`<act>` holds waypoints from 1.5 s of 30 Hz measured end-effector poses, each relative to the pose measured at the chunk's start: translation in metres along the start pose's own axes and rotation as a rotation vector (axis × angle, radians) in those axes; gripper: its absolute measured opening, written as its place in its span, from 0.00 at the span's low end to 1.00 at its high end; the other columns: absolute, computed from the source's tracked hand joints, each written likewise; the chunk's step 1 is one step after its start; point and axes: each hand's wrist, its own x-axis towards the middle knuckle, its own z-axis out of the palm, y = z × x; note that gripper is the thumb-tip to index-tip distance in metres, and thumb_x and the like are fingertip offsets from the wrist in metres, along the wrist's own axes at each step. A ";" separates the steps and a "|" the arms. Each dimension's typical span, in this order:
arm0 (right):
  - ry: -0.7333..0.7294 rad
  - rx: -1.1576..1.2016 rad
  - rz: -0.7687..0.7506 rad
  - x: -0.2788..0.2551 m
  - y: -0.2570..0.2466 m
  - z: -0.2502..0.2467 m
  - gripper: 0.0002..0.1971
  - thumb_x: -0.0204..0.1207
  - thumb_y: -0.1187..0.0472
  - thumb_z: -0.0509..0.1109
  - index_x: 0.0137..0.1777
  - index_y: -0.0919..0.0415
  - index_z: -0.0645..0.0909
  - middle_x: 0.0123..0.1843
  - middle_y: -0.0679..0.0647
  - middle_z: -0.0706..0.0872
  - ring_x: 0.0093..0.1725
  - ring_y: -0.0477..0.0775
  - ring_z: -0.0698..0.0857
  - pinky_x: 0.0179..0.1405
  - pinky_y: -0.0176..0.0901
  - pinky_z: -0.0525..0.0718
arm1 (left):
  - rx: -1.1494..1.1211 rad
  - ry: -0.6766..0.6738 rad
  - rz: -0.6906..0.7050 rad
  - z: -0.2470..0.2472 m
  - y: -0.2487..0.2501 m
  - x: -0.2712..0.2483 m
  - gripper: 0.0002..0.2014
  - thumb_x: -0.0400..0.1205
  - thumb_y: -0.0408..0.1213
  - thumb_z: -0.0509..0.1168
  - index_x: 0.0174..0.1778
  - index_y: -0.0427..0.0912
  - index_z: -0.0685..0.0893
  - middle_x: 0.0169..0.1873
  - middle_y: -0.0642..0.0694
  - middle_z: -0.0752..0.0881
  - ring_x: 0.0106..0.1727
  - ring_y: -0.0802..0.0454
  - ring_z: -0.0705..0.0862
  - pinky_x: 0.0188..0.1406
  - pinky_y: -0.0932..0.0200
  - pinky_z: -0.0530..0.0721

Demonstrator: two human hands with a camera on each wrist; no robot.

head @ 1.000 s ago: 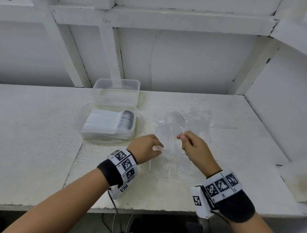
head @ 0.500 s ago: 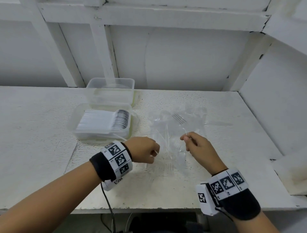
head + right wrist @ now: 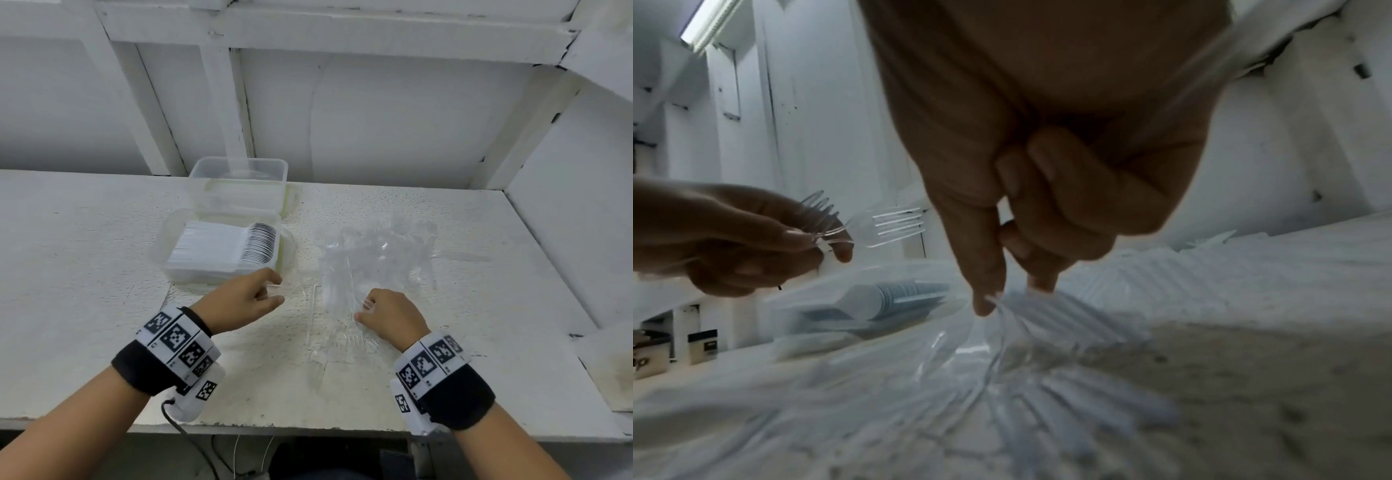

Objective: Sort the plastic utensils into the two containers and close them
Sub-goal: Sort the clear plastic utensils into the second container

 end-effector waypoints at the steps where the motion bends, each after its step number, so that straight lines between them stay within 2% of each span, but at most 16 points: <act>1: 0.012 -0.018 -0.009 0.000 -0.001 0.000 0.08 0.77 0.54 0.67 0.46 0.60 0.78 0.42 0.49 0.79 0.42 0.50 0.78 0.40 0.38 0.73 | -0.027 0.033 -0.010 0.001 -0.001 0.000 0.06 0.82 0.44 0.63 0.52 0.50 0.75 0.26 0.55 0.75 0.27 0.61 0.73 0.30 0.67 0.69; 5: 0.063 0.112 -0.068 -0.002 0.002 -0.006 0.09 0.79 0.57 0.63 0.39 0.58 0.77 0.31 0.46 0.78 0.36 0.50 0.80 0.30 0.35 0.71 | -0.116 0.085 -0.027 0.002 -0.002 0.001 0.07 0.84 0.45 0.60 0.39 0.52 0.77 0.27 0.53 0.80 0.23 0.64 0.78 0.25 0.72 0.72; 9: 0.043 0.719 -0.026 -0.017 0.003 -0.025 0.07 0.81 0.62 0.62 0.48 0.60 0.82 0.24 0.50 0.84 0.18 0.45 0.75 0.17 0.32 0.69 | -0.176 0.065 0.007 0.004 0.003 0.001 0.08 0.83 0.45 0.62 0.38 0.59 0.76 0.25 0.53 0.81 0.19 0.63 0.76 0.23 0.73 0.73; 12: 0.002 1.128 0.001 -0.031 0.001 -0.038 0.07 0.83 0.64 0.60 0.52 0.59 0.80 0.30 0.54 0.88 0.24 0.49 0.85 0.19 0.34 0.77 | -0.159 0.033 0.028 0.009 0.008 0.005 0.06 0.82 0.46 0.63 0.40 0.62 0.76 0.27 0.56 0.81 0.25 0.62 0.77 0.32 0.67 0.76; 14: -0.032 1.330 -0.020 -0.037 0.001 -0.043 0.09 0.84 0.66 0.57 0.53 0.59 0.79 0.35 0.57 0.90 0.33 0.52 0.90 0.25 0.37 0.84 | -0.117 -0.017 0.052 0.013 0.015 0.009 0.01 0.80 0.49 0.62 0.43 0.59 0.78 0.35 0.56 0.85 0.35 0.60 0.82 0.42 0.61 0.80; 15: -0.053 1.418 -0.032 -0.039 0.002 -0.046 0.11 0.84 0.66 0.55 0.53 0.59 0.80 0.38 0.59 0.91 0.37 0.53 0.90 0.28 0.39 0.86 | -0.079 -0.045 0.081 0.015 0.018 0.011 0.06 0.78 0.49 0.60 0.47 0.56 0.80 0.41 0.53 0.87 0.41 0.57 0.84 0.46 0.58 0.82; 17: -0.093 1.552 -0.047 -0.041 0.004 -0.049 0.13 0.84 0.66 0.53 0.54 0.61 0.80 0.41 0.62 0.91 0.40 0.55 0.91 0.32 0.42 0.88 | -0.021 -0.113 0.115 0.022 0.026 0.017 0.12 0.79 0.41 0.59 0.56 0.50 0.81 0.48 0.48 0.88 0.48 0.51 0.85 0.50 0.60 0.81; 18: -0.109 1.592 -0.050 -0.042 0.004 -0.050 0.14 0.84 0.66 0.52 0.55 0.62 0.80 0.42 0.63 0.91 0.41 0.56 0.91 0.33 0.43 0.89 | -0.005 -0.132 0.130 0.026 0.028 0.020 0.12 0.80 0.37 0.59 0.59 0.48 0.80 0.49 0.47 0.87 0.47 0.51 0.84 0.48 0.64 0.79; 21: -0.145 1.642 -0.020 -0.044 0.004 -0.051 0.13 0.83 0.61 0.55 0.52 0.64 0.81 0.43 0.65 0.90 0.42 0.59 0.91 0.35 0.45 0.89 | 0.036 -0.146 0.145 0.033 0.036 0.026 0.13 0.80 0.34 0.59 0.59 0.45 0.80 0.37 0.50 0.84 0.34 0.60 0.78 0.35 0.72 0.71; 24: -0.116 1.642 0.069 -0.043 0.006 -0.050 0.14 0.82 0.57 0.58 0.46 0.66 0.82 0.40 0.67 0.88 0.39 0.60 0.90 0.33 0.46 0.89 | 0.022 -0.085 0.130 0.035 0.037 0.030 0.11 0.80 0.33 0.59 0.56 0.43 0.81 0.33 0.60 0.80 0.31 0.67 0.75 0.33 0.77 0.69; 27: -0.115 1.668 0.078 -0.043 0.014 -0.049 0.20 0.82 0.50 0.57 0.44 0.66 0.81 0.35 0.63 0.88 0.36 0.60 0.90 0.31 0.47 0.89 | -0.037 0.008 0.062 0.033 0.034 0.031 0.06 0.80 0.33 0.59 0.49 0.48 0.78 0.35 0.50 0.84 0.32 0.58 0.76 0.36 0.65 0.73; 32: -0.178 1.516 0.043 -0.043 0.024 -0.049 0.06 0.76 0.61 0.63 0.46 0.64 0.79 0.38 0.58 0.87 0.30 0.55 0.88 0.24 0.42 0.85 | -0.143 0.207 -0.039 0.031 0.023 0.033 0.00 0.82 0.38 0.62 0.47 0.48 0.77 0.25 0.53 0.76 0.27 0.59 0.73 0.29 0.65 0.68; 35: -0.169 1.384 0.081 -0.041 0.027 -0.044 0.05 0.80 0.68 0.61 0.49 0.58 0.76 0.38 0.53 0.85 0.22 0.49 0.80 0.17 0.35 0.75 | -0.189 0.267 -0.069 0.033 0.022 0.033 0.02 0.83 0.41 0.62 0.47 0.48 0.77 0.21 0.54 0.71 0.24 0.59 0.69 0.28 0.63 0.67; 37: -0.133 1.308 0.093 -0.039 0.027 -0.040 0.06 0.81 0.67 0.61 0.50 0.55 0.72 0.38 0.52 0.83 0.21 0.47 0.74 0.16 0.34 0.69 | -0.179 0.258 -0.063 0.036 0.026 0.031 0.02 0.83 0.42 0.62 0.46 0.49 0.78 0.20 0.54 0.71 0.24 0.59 0.70 0.27 0.63 0.66; 41: -0.075 1.226 0.140 -0.034 0.029 -0.032 0.06 0.81 0.66 0.61 0.54 0.55 0.70 0.36 0.53 0.80 0.21 0.45 0.71 0.17 0.34 0.66 | -0.132 0.183 -0.074 0.047 0.038 0.027 0.06 0.81 0.43 0.63 0.41 0.47 0.78 0.24 0.55 0.74 0.26 0.60 0.71 0.26 0.65 0.65; 45: -0.050 1.221 0.208 -0.030 0.035 -0.030 0.04 0.82 0.63 0.62 0.51 0.62 0.78 0.24 0.48 0.71 0.18 0.41 0.66 0.15 0.31 0.63 | 0.055 0.018 -0.136 0.059 0.049 0.025 0.13 0.77 0.54 0.65 0.44 0.48 0.82 0.36 0.56 0.80 0.41 0.56 0.81 0.37 0.61 0.74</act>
